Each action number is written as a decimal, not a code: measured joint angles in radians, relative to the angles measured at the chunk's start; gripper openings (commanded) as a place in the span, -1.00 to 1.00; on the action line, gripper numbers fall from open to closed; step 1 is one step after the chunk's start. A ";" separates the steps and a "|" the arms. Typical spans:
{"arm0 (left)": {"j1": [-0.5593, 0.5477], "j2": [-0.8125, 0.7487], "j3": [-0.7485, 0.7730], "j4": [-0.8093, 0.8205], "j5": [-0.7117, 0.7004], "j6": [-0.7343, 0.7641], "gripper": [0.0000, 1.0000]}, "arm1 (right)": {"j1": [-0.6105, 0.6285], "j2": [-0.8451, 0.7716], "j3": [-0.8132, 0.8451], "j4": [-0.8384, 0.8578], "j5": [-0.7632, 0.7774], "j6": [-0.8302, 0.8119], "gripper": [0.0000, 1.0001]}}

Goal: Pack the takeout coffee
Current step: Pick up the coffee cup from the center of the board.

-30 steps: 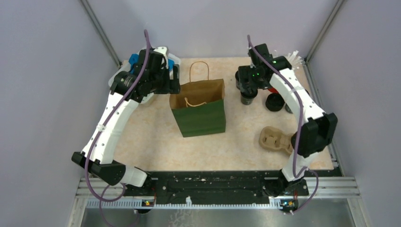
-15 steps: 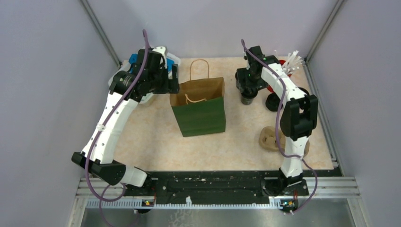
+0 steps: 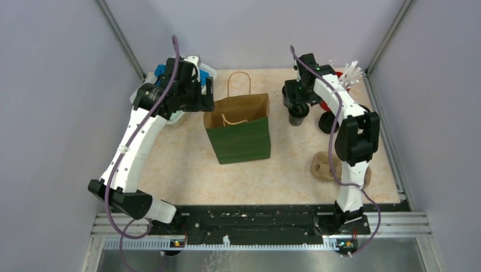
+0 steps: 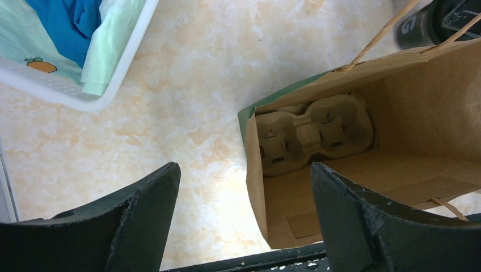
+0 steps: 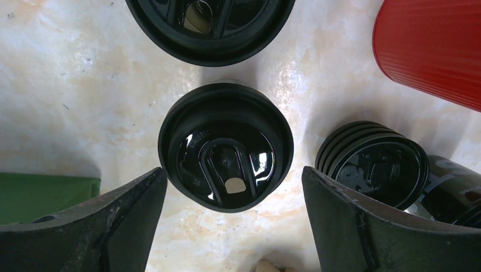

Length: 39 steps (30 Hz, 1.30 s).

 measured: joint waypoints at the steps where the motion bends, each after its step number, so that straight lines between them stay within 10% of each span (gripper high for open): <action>1: 0.002 0.003 -0.001 0.000 0.000 0.003 0.82 | 0.000 0.007 0.007 0.001 0.000 -0.001 0.76; 39: 0.043 0.016 -0.016 0.002 0.026 0.026 0.83 | 0.000 0.058 0.042 -0.004 -0.006 -0.008 0.38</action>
